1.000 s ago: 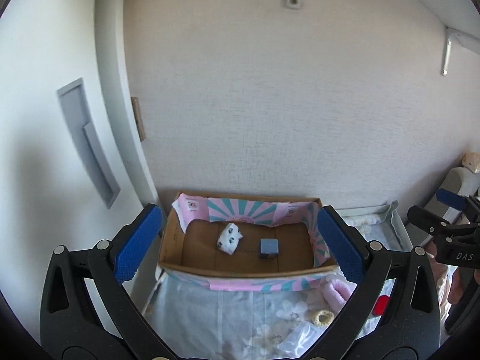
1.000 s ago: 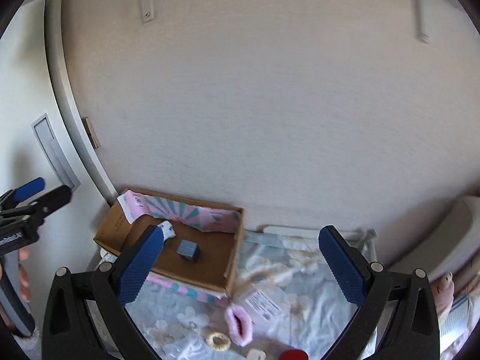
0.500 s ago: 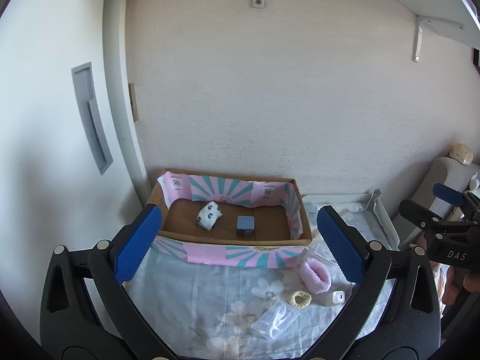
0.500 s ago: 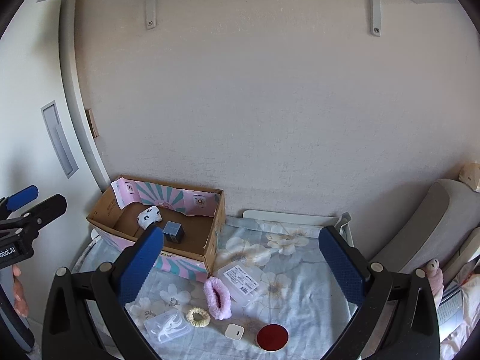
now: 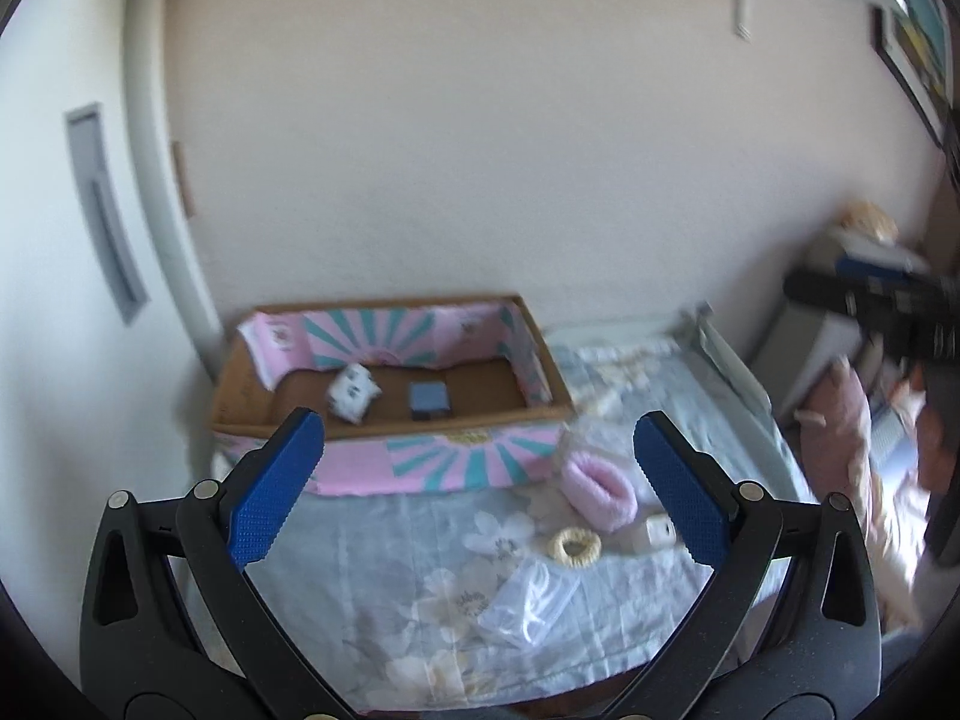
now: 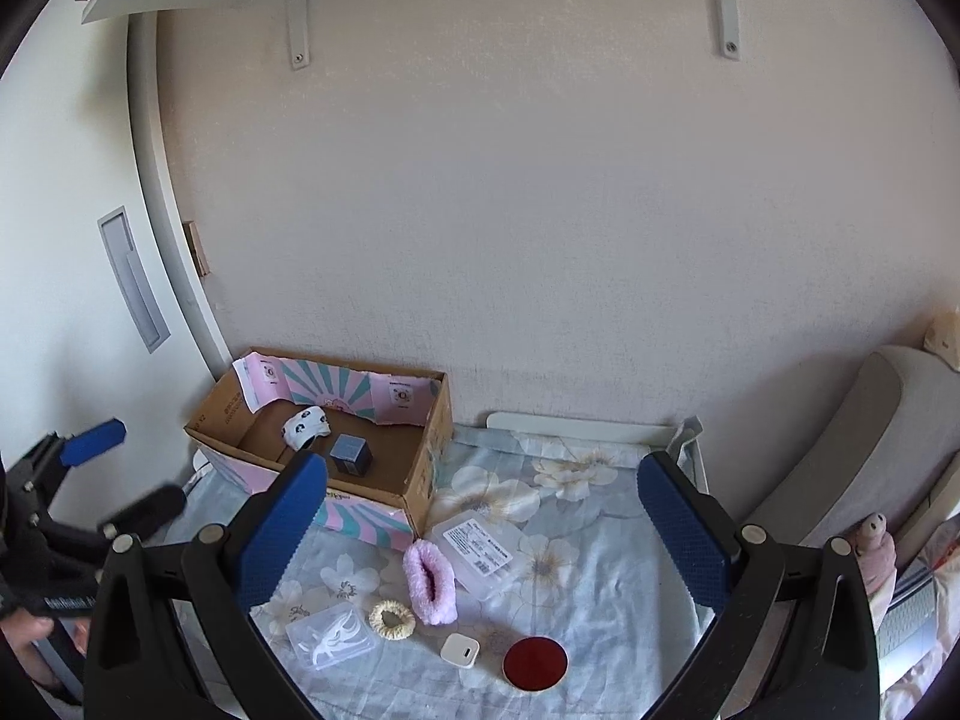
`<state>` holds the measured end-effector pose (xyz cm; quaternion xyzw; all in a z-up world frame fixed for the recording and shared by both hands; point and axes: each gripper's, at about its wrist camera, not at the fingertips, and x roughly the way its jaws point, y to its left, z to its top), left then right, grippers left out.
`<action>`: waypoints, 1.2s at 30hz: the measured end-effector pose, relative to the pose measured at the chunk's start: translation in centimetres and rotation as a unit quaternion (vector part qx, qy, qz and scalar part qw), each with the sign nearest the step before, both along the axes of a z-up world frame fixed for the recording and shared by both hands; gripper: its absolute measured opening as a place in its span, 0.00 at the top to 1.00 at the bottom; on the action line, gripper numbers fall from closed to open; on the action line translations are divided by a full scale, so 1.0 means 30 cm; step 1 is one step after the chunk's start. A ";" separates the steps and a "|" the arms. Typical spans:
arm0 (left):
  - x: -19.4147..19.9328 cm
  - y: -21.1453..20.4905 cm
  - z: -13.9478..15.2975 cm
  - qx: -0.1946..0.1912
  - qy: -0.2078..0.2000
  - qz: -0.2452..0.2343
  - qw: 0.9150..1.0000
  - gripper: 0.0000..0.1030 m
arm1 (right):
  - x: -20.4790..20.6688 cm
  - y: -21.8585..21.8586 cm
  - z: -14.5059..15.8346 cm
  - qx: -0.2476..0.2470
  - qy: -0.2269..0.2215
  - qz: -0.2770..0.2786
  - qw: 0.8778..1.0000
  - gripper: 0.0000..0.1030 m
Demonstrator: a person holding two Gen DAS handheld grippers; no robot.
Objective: Organize objects
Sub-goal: 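Withdraw both tools from the box back over the bed, then grasp the clear plastic floss box with the left tool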
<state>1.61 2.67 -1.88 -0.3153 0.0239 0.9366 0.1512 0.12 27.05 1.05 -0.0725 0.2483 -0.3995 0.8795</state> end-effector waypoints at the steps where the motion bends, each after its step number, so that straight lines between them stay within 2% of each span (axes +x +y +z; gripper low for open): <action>1: 0.010 0.011 -0.026 -0.001 -0.004 -0.012 1.000 0.00 | -0.008 -0.004 -0.009 0.001 0.002 -0.005 1.000 0.00; 5: 0.033 0.074 -0.191 -0.009 -0.036 -0.058 0.998 0.00 | -0.033 -0.032 -0.040 0.012 0.012 -0.023 1.000 0.00; 10: 0.038 0.168 -0.394 -0.045 -0.070 -0.107 0.991 0.00 | -0.072 -0.068 -0.072 0.025 0.019 -0.044 0.999 0.00; 14: 0.018 0.199 -0.544 -0.075 -0.106 -0.123 0.984 0.01 | -0.106 -0.094 -0.094 0.032 0.026 -0.062 0.997 0.00; 17: 0.004 0.199 -0.617 -0.094 -0.121 -0.131 0.979 0.08 | -0.136 -0.108 -0.110 0.036 0.027 -0.074 0.996 0.00; 22: -0.022 0.202 -0.663 -0.097 -0.132 -0.134 0.977 0.11 | -0.160 -0.128 -0.133 0.046 0.028 -0.089 0.995 0.00; 24: -0.030 0.211 -0.682 -0.103 -0.139 -0.139 0.975 0.22 | -0.159 -0.134 -0.138 0.052 0.030 -0.092 0.994 0.00; 28: -0.041 0.216 -0.712 -0.112 -0.155 -0.139 0.972 0.29 | -0.157 -0.126 -0.135 0.053 0.035 -0.095 0.993 0.00; 33: -0.053 0.200 -0.717 -0.095 -0.160 -0.138 0.973 0.48 | -0.158 -0.121 -0.132 0.055 0.035 -0.099 0.993 0.00; 36: -0.058 0.198 -0.715 -0.095 -0.163 -0.143 0.972 0.49 | -0.154 -0.118 -0.135 0.058 0.035 -0.101 0.993 0.00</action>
